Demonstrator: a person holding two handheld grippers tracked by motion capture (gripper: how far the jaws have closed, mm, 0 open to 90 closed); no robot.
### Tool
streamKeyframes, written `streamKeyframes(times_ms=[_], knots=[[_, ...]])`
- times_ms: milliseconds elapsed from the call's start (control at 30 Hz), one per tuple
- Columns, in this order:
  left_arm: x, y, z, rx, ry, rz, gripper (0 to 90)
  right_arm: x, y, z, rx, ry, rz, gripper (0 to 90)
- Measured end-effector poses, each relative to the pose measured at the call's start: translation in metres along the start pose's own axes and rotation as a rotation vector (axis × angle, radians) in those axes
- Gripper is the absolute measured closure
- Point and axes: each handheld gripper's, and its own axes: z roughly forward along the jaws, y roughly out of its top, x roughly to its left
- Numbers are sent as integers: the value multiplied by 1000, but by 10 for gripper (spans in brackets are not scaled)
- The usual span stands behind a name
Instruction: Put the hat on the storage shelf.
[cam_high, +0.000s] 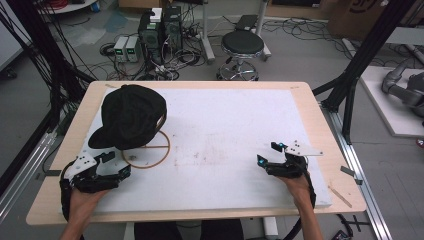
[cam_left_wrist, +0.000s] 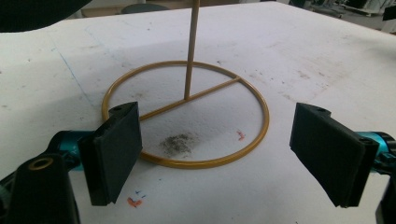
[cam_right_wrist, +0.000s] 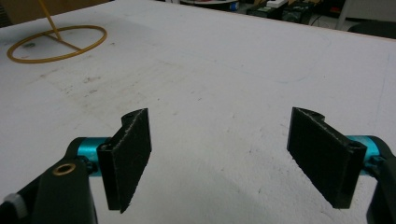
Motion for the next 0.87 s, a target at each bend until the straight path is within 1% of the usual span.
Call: streamKeyframes(times_ms=[67,200,300,700,867], knots=[[0,0,0,-1,0,-1,168,0,-1,1,6,-5,8,222],[-1,0,0,-4,0,0,168,0,-4,3,18,-11,6,222],[0,0,0,-2,-1,-1,168,1,-4,3,10,-21,3,221],[0,0,0,-2,-4,-3,168,2,-5,2,4,-17,3,221],[0,0,1,5,-7,-8,168,0,-6,1,-2,-16,16,221]])
